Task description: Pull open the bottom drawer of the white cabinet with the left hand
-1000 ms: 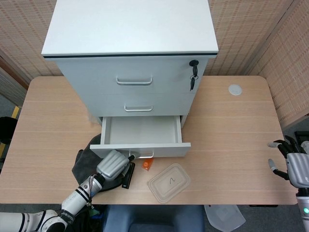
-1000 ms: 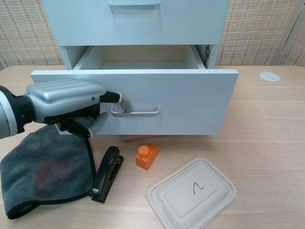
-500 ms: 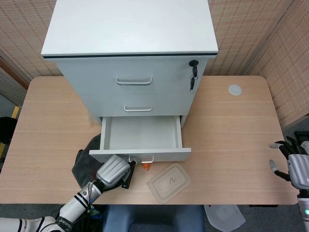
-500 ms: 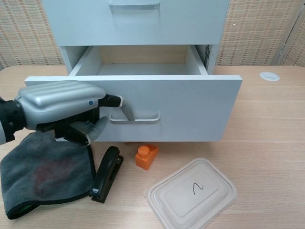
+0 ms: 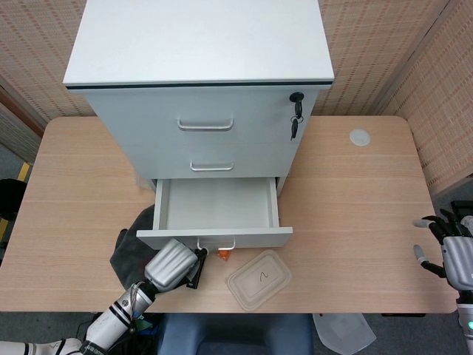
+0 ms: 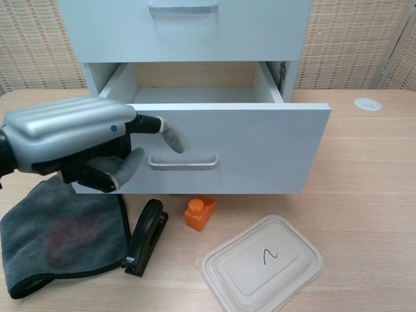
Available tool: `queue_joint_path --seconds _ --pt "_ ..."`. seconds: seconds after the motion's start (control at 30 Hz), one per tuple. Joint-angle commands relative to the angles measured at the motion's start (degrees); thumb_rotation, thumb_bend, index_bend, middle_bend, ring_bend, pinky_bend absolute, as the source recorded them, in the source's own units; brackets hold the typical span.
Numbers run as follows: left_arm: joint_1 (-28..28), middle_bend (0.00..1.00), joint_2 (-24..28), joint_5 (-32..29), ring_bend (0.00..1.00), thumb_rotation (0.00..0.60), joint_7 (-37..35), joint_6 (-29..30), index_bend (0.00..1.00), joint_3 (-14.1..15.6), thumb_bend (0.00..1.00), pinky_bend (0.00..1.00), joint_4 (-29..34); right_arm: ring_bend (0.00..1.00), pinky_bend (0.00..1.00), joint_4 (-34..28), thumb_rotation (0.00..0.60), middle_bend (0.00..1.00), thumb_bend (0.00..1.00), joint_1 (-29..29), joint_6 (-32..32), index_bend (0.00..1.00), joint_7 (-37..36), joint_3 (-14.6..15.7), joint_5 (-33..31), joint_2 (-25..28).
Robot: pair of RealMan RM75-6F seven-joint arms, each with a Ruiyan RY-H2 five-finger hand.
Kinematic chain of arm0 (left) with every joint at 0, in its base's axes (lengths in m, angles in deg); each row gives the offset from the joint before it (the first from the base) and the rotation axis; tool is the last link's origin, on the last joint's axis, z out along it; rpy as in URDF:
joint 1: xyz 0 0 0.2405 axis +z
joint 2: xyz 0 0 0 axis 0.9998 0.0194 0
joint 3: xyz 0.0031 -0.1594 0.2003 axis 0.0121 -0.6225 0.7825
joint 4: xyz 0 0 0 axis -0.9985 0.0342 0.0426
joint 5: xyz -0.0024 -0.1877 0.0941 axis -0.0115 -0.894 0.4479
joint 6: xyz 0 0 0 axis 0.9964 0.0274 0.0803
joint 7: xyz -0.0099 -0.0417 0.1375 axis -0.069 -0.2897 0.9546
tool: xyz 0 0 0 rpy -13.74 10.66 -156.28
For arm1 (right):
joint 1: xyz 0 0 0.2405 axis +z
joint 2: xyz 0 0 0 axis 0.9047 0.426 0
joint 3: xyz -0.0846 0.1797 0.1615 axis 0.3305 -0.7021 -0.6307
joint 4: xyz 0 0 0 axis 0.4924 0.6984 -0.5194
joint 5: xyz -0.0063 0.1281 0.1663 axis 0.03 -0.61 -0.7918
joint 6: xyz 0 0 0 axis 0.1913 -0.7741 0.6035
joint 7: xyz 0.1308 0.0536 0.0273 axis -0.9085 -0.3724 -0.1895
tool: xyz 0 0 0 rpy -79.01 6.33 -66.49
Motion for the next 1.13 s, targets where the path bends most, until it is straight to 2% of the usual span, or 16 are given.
queue_joint_path --seconds 0.03,0.27,0.33,0.47,0.6,0.73,0.77,0.9,0.97,1.03,1.13 --pt "1.9 1.00 2.1 5.4 0.97 0.600 -3.7 3.4 0.32 0.3 0.74 1.00 1.1 0.20 0.24 0.0 0.600 0.27 0.33 0.1 0.0 0.31 -0.1 0.0 0.0 -0.1" --pt "6.0 0.97 6.2 14.3 0.94 0.600 -11.3 12.1 0.52 0.0 0.74 1.00 1.1 0.20 0.24 0.0 0.600 0.27 0.33 0.5 0.4 0.31 -0.1 -0.2 0.2 -0.2" --pt "8.2 0.97 8.0 14.9 0.94 0.600 -13.8 16.3 0.60 -0.7 0.74 1.00 -0.2 0.20 0.24 0.0 0.600 0.27 0.33 0.5 0.3 0.31 -0.1 -0.3 0.2 -0.2" --pt "11.6 0.93 10.3 12.4 0.90 0.600 -17.8 20.9 0.65 -2.3 0.74 0.97 -3.6 0.20 0.24 -0.1 0.600 0.27 0.33 0.5 0.3 0.31 -0.1 -0.2 0.2 -0.1" --pt "15.0 0.90 12.4 6.9 0.86 0.600 -20.4 23.0 0.65 -3.4 0.74 0.95 -6.5 0.20 0.24 -0.1 0.600 0.27 0.33 0.6 0.5 0.31 -0.1 -0.3 0.2 -0.2" --pt "18.7 0.83 13.5 1.2 0.76 0.600 -22.1 24.2 0.59 -3.8 0.72 0.89 -9.6 0.20 0.24 -0.3 0.600 0.27 0.33 0.9 0.9 0.31 0.1 -0.3 0.2 -0.2" --pt "19.5 0.80 13.5 0.0 0.73 0.600 -22.2 24.3 0.57 -3.8 0.70 0.86 -10.4 0.20 0.24 -0.4 0.600 0.27 0.33 1.0 1.1 0.31 0.1 -0.3 0.2 -0.2" --pt "22.7 0.62 13.5 -5.1 0.57 0.600 -21.9 24.1 0.40 -3.4 0.57 0.65 -13.4 0.20 0.24 -0.5 0.600 0.27 0.33 1.4 1.8 0.31 0.4 -0.3 0.1 -0.2" --pt "24.3 0.54 13.3 -6.9 0.51 0.600 -22.0 24.3 0.36 -3.2 0.54 0.58 -15.0 0.20 0.24 -0.6 0.600 0.27 0.33 1.6 2.1 0.31 0.5 -0.3 0.1 -0.3" --pt "25.7 0.51 12.9 -8.5 0.47 0.600 -22.2 24.2 0.35 -3.0 0.53 0.51 -16.5 0.20 0.24 -0.6 0.600 0.27 0.33 1.9 2.4 0.31 0.6 -0.4 0.0 -0.3" --pt "27.2 0.49 12.4 -9.5 0.46 0.600 -22.6 23.6 0.34 -2.7 0.53 0.48 -18.3 0.20 0.24 -0.7 0.600 0.27 0.33 2.3 3.1 0.31 0.9 -0.4 0.0 -0.3"
